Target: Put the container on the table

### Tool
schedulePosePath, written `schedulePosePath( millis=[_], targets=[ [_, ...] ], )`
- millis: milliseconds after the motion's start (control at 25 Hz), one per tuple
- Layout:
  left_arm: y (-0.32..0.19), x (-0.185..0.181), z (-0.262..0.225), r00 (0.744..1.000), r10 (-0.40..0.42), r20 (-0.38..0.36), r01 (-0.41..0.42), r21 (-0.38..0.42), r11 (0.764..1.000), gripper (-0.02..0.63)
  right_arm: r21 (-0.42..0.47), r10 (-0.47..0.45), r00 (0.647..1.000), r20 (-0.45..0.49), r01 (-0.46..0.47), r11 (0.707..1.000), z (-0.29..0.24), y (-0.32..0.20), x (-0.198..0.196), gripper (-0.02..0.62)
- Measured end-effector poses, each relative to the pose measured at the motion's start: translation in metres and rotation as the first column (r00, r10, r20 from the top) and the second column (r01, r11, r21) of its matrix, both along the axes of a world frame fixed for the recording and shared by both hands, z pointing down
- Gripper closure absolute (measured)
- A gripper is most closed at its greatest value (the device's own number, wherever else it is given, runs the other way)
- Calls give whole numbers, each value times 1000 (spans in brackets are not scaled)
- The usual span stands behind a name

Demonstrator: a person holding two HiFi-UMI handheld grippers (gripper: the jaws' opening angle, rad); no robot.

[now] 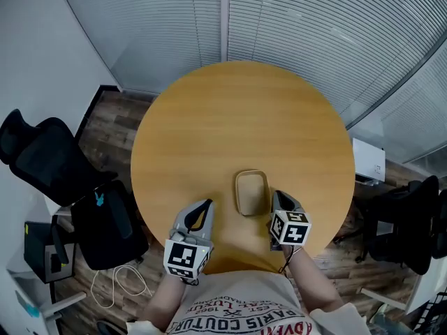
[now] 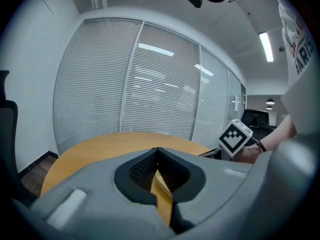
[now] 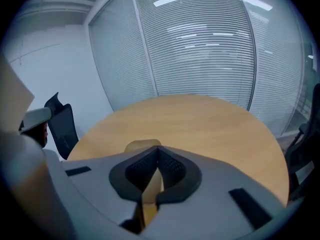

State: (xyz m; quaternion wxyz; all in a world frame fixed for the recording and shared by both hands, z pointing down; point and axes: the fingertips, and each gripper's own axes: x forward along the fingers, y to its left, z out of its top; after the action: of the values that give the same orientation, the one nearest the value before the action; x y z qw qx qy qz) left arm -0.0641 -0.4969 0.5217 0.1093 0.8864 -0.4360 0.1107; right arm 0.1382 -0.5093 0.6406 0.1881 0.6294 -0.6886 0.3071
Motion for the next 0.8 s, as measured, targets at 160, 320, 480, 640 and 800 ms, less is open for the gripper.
schedulePosePath(
  millis=[160, 320, 480, 640, 800],
  targets=[
    [12, 11, -16, 1000, -2, -7, 2, 26, 1000, 600, 168, -75, 996, -37, 80, 982, -52, 9, -1, 588],
    [29, 16, -33, 1000, -20, -16, 21, 55, 998, 600, 337, -145, 983, -113, 176, 925, -107, 26, -6, 588],
    [43, 21, -53, 999, -29, -19, 30, 98, 995, 600, 462, -217, 959, -184, 279, 842, -152, 45, -15, 588],
    [56, 25, -71, 999, -38, -18, 40, 142, 989, 600, 517, -300, 922, -246, 387, 763, -176, 71, -25, 588],
    [67, 32, -80, 999, -31, -14, 33, 162, 986, 600, 579, -335, 899, -283, 438, 688, -198, 94, -27, 588]
  ],
)
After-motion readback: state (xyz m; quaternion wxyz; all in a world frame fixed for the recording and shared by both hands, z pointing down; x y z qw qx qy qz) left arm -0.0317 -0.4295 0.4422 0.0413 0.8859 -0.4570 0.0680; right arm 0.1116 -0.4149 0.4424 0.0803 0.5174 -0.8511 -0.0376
